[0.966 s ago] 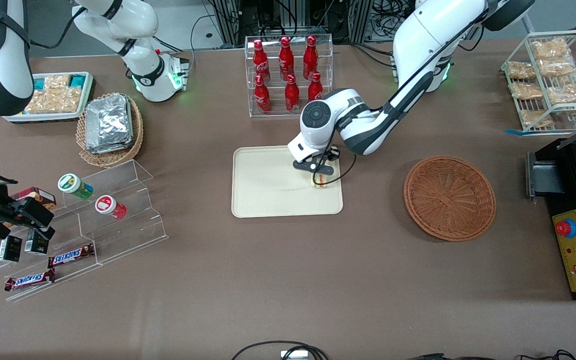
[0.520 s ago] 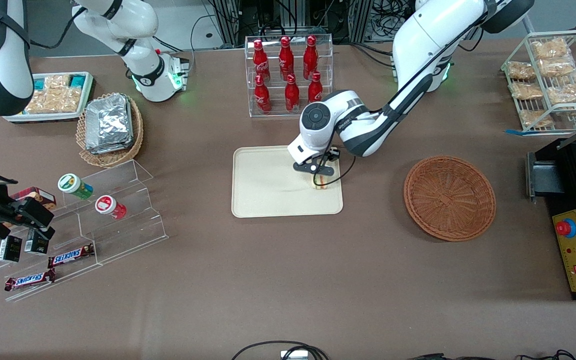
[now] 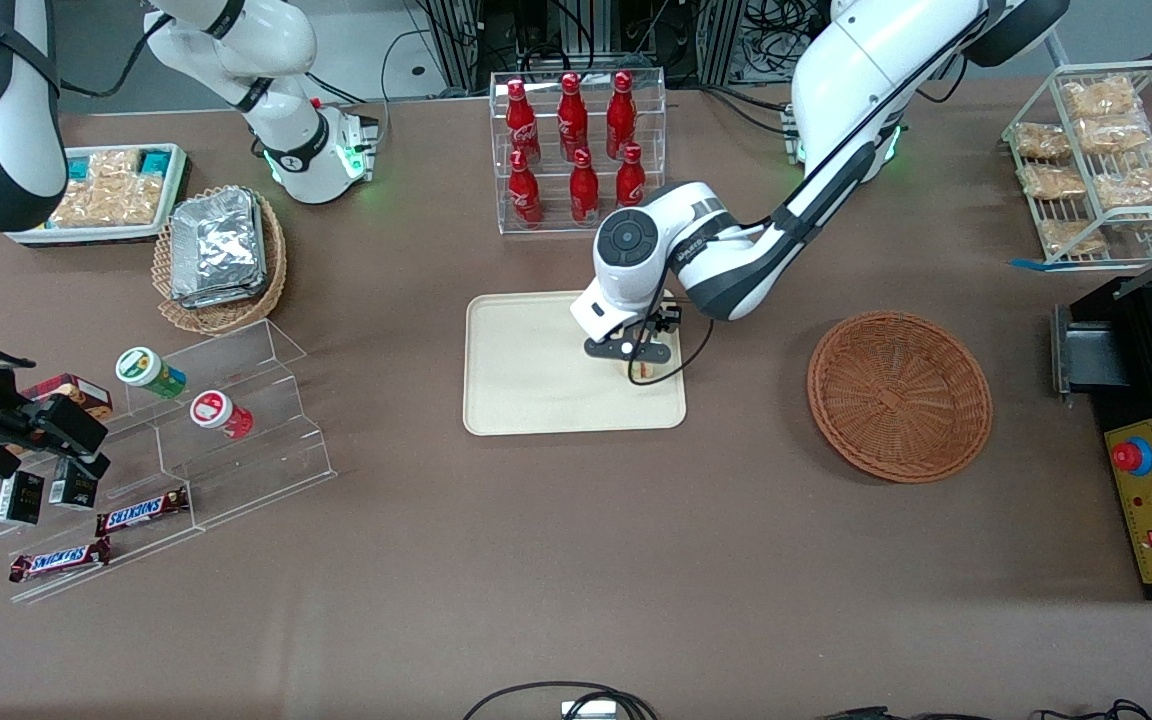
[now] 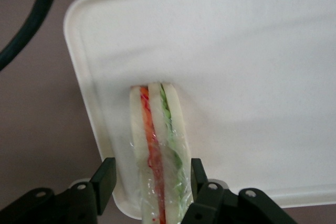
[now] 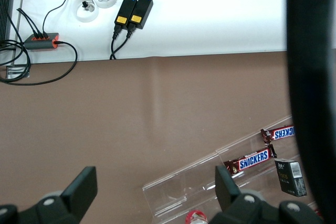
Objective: Place sandwich from basket to tray
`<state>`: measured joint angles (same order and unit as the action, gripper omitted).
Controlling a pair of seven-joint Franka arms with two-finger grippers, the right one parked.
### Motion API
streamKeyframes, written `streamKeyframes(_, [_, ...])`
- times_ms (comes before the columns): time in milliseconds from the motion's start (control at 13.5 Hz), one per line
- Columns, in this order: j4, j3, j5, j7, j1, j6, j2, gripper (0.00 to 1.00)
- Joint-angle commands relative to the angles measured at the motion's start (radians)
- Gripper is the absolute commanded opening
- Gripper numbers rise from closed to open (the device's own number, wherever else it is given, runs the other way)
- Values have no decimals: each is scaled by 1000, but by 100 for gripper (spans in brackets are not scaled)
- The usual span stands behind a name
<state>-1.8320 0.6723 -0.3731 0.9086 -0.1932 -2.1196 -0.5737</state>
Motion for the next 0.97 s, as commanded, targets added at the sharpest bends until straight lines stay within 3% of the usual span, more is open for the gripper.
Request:
streamKeyframes(0, [114,0,-3,21,21,98,-6,65])
streamKeyframes(372, [292,0,-6,50,125,277,-5,65])
streamKeyframes(892, [316,-2,-18,39,273,360,106,65])
